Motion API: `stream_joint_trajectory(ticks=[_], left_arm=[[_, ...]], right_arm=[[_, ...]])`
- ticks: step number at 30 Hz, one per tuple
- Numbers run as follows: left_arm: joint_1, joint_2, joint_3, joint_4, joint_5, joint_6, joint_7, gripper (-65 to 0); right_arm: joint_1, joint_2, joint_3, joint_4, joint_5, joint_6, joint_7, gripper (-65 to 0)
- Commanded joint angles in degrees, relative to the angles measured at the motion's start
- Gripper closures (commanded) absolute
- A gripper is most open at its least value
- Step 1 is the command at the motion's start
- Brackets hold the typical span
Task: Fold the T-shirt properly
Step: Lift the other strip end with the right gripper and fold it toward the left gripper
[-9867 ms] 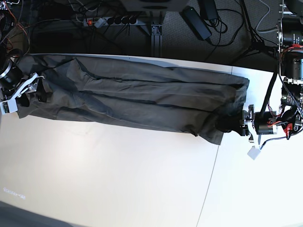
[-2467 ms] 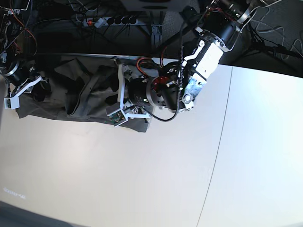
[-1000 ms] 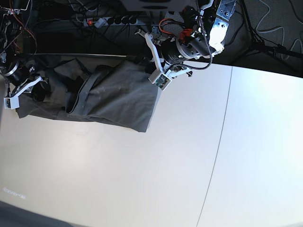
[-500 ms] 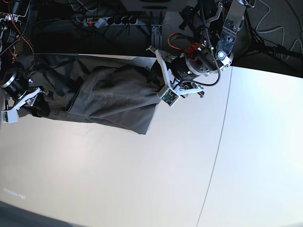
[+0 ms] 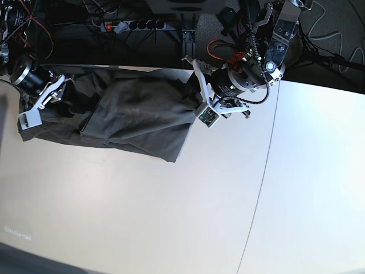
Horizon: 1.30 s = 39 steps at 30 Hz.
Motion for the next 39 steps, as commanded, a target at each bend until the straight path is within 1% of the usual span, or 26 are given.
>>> stream_joint_trajectory(ticks=[1,4,7,10,14,19,23,26,32,39], left_arm=[[-0.46,0.00,-0.04,0.83,-0.37,0.24,-1.22,-29.4],[-0.44,0.00,-0.04,0.83,-0.39,0.26,-1.20,-29.4],[-0.46,0.00,-0.04,0.83,-0.63,0.42,-0.90,-29.4],[-0.44,0.00,-0.04,0.83,-1.68,0.39,-0.31,-29.4],[-0.66,0.00,-0.04,0.85,-1.66,0.42,-0.33,-29.4],[-1.57,0.00,-0.04,0.85,-1.66,0.39,-0.33,-29.4],[-1.73,0.02,-0.04,0.85,-1.68,0.39,-0.33,-29.4],[-1.73,0.00,-0.04,0.85,-1.66,0.39,-0.31,-29.4],[-1.70,0.00,-0.04,0.85,-1.70,0.39,-0.31,-29.4],[-1.70,0.00,-0.04,0.85,-1.70,0.39,-0.31,-29.4]], right_arm=[[-0.92,0.44,0.33,1.31,0.98,4.44,1.03,-25.3],[-2.64,-1.57,0.33,1.36,0.63,4.44,1.22,-25.3],[-3.06,-4.02,0.22,0.94,-1.27,4.44,1.70,-25.3],[-2.86,-5.33,0.22,-0.24,-3.08,4.44,3.15,-25.3],[-2.71,-5.55,-1.01,-2.51,-3.34,4.44,3.19,-25.3],[-2.69,-5.73,-5.40,-5.33,-4.46,4.44,4.85,-25.3],[-2.43,-7.58,-7.56,-5.33,-5.25,4.44,5.09,-25.3],[-2.36,-9.16,-7.87,-5.33,-5.25,4.44,5.31,-25.3],[-1.68,-10.88,-7.89,-5.33,-5.64,4.44,5.51,-25.3],[0.50,-11.23,-7.91,-5.33,-6.75,4.42,5.77,-25.2]])
